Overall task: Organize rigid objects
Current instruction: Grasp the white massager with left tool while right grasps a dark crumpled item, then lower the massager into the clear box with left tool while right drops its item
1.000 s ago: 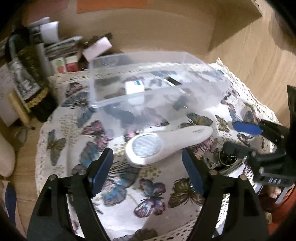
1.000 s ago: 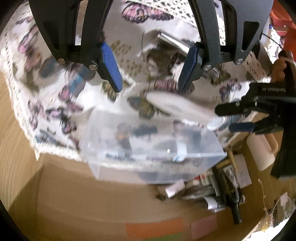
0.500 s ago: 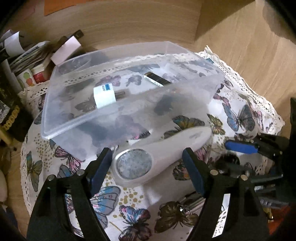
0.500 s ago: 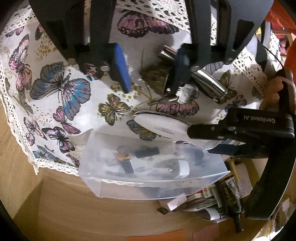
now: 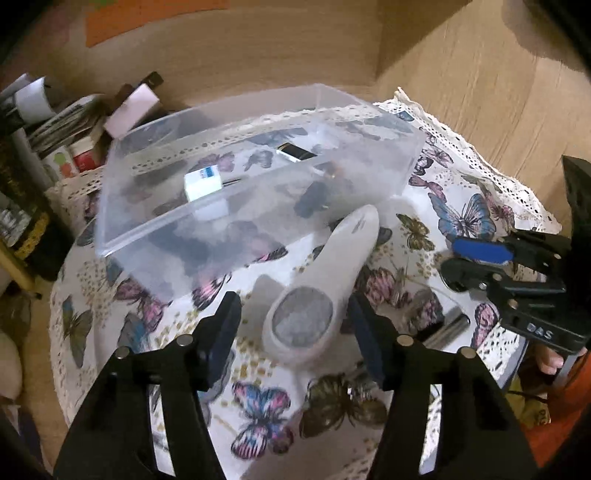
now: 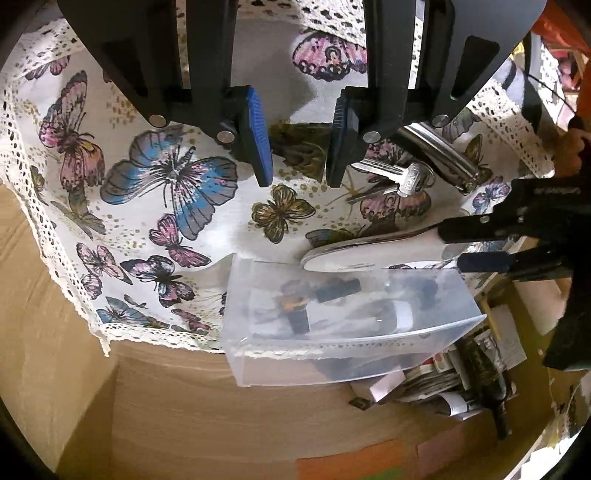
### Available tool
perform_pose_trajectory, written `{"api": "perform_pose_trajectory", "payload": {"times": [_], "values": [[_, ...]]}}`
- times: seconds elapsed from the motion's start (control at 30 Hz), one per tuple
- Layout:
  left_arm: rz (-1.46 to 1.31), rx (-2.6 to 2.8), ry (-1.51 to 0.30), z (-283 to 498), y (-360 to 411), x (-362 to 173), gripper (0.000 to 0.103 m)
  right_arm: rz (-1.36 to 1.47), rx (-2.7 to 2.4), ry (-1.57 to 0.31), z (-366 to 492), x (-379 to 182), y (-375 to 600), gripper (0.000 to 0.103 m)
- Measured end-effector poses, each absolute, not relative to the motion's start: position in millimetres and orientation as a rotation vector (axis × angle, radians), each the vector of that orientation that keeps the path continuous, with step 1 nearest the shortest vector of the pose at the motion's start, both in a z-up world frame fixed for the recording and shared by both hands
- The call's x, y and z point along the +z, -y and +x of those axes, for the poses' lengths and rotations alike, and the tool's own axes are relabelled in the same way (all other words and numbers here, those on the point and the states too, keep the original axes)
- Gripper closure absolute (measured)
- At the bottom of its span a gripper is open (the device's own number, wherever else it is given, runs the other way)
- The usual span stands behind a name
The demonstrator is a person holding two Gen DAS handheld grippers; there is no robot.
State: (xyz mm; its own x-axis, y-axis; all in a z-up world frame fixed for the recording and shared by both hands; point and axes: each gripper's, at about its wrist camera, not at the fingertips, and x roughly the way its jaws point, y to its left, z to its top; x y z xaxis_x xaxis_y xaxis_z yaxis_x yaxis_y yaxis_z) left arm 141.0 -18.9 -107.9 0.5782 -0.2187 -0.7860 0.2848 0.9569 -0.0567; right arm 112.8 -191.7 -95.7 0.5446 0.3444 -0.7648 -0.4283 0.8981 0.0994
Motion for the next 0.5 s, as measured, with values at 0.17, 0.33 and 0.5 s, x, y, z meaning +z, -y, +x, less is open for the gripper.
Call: {"api": "perform_pose_trajectory", "payload": {"times": [0.17,0.33,0.5], "values": [[0.083,-0.317,-0.947,161,29,-124,0.042,-0.126,0.466,-0.888,107,-98,190,0.07],[0.111,-0.338,-0.93,153,35,-127,0.053,-0.141,0.458,-0.905,105,-107,188,0.066],[0.131,-0.31,-0.887,132,35,-124,0.058,-0.135,0.441,-0.892,104,-108,190,0.074]]}}
